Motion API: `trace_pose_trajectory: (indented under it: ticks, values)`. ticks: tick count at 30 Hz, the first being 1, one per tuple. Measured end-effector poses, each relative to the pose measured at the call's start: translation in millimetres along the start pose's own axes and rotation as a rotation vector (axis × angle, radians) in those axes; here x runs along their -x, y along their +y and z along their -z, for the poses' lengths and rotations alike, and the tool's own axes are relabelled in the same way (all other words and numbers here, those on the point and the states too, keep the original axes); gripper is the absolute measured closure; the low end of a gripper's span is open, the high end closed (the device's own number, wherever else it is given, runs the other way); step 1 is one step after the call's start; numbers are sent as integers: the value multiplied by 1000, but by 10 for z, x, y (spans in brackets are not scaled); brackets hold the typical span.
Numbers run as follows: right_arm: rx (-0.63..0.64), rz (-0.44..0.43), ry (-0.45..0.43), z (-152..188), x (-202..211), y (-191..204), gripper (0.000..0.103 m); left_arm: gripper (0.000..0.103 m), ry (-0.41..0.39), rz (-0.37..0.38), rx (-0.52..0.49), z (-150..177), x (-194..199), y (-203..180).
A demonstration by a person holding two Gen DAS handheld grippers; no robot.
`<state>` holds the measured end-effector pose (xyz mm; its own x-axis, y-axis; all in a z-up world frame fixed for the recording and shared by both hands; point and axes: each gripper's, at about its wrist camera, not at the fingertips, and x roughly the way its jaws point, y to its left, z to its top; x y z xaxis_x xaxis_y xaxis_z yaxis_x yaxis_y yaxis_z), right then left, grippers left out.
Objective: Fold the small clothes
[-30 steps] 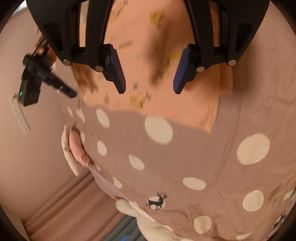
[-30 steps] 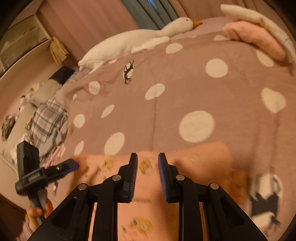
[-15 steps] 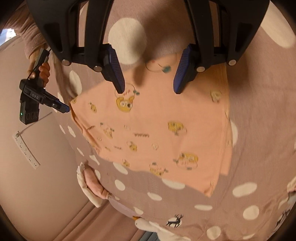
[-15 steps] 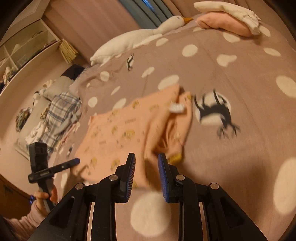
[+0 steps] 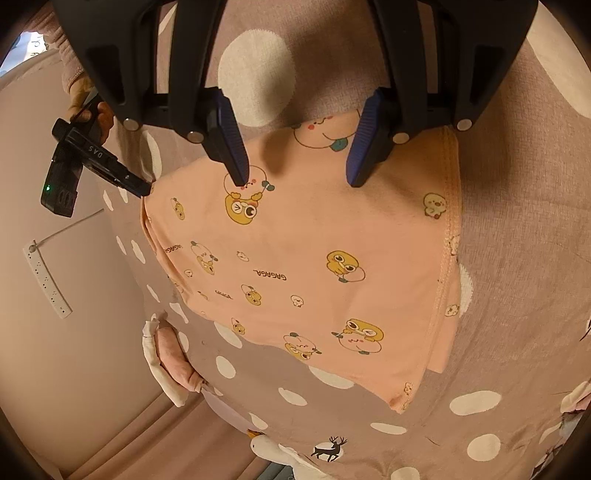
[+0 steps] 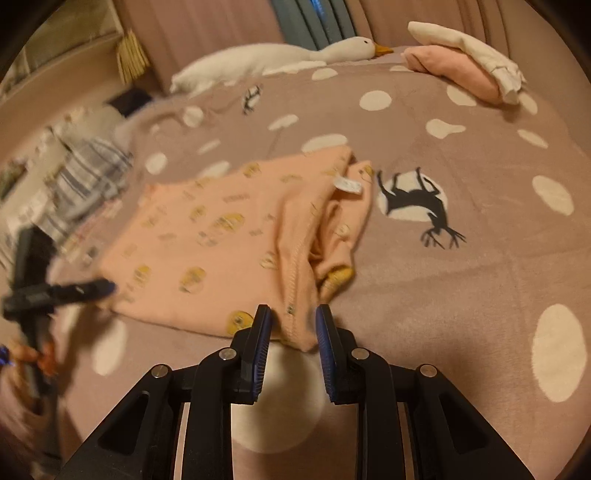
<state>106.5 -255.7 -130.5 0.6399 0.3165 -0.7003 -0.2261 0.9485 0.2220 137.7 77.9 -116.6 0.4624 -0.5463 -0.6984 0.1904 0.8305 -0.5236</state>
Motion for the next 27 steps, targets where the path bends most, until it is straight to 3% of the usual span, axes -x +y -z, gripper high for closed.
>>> trace_pose_trajectory:
  ticks: [2,7,14,16,21,25,27]
  values:
    - [-2,-11,-10,22,1,-10,78,48,2,-1,0,-5,-8,2]
    - [-12,-7,-36,48,66,-31,90,48,9,3,10,-25,-24,32]
    - [0,-116,-78,-35,431,-171,96,48,28,1,13,-55,-41,52]
    - [21,-82,-57,-8,465,-252,103,48,31,4,17,-62,-50,64]
    - [2,12,43,158,345,-430,103,48,34,12,30,-79,-48,72]
    - [-46,-58,-5,126,413,-384,102,48,21,-6,19,-85,22,2]
    - [-44,-103,-15,48,390,-297,94,48,8,-14,-1,-84,68,-64]
